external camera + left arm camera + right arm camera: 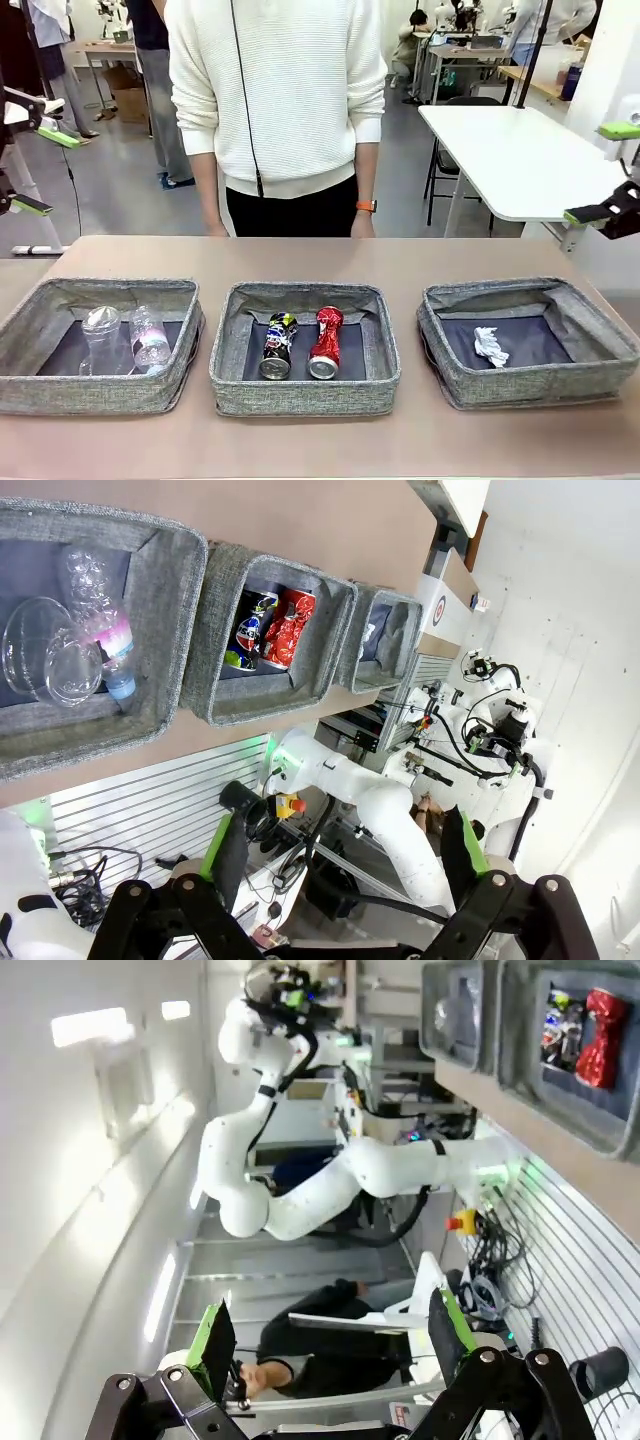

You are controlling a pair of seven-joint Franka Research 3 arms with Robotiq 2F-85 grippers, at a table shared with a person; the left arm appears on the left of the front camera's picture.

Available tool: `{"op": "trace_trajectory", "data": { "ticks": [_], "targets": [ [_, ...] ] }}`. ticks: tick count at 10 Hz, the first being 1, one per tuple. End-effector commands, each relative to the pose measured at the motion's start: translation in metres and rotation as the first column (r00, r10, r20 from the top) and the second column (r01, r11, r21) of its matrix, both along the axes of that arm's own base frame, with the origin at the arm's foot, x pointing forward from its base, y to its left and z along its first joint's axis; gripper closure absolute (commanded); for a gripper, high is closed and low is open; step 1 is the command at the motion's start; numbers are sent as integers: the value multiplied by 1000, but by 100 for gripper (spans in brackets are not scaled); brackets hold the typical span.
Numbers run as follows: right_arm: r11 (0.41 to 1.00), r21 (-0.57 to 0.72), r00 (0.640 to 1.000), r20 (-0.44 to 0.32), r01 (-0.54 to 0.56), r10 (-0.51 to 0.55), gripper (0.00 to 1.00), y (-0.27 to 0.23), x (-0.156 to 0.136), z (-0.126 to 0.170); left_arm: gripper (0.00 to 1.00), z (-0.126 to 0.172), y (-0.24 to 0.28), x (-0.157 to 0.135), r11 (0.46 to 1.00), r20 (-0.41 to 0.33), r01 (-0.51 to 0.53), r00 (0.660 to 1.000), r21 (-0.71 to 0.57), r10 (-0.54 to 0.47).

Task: Sort the waste into the appropriate baskets.
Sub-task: Place the picked waste into the Fabric basket indicated by the person.

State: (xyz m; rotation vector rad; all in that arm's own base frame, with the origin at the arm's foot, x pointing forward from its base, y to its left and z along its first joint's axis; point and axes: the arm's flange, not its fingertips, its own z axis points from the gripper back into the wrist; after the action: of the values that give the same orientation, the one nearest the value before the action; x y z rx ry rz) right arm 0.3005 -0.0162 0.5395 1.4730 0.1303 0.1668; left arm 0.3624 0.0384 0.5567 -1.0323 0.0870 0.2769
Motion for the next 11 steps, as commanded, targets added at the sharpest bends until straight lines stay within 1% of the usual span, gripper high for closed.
{"op": "trace_trajectory", "data": {
  "ticks": [1,11],
  "targets": [
    [1000,27,1000,-2,11,-11,0,-12,1,0,0,2,2,-2,1000,-1,8,1000,1,-8],
    [1000,27,1000,-2,11,-11,0,-12,1,0,0,2,2,-2,1000,-1,8,1000,1,-8]
  ]
}}
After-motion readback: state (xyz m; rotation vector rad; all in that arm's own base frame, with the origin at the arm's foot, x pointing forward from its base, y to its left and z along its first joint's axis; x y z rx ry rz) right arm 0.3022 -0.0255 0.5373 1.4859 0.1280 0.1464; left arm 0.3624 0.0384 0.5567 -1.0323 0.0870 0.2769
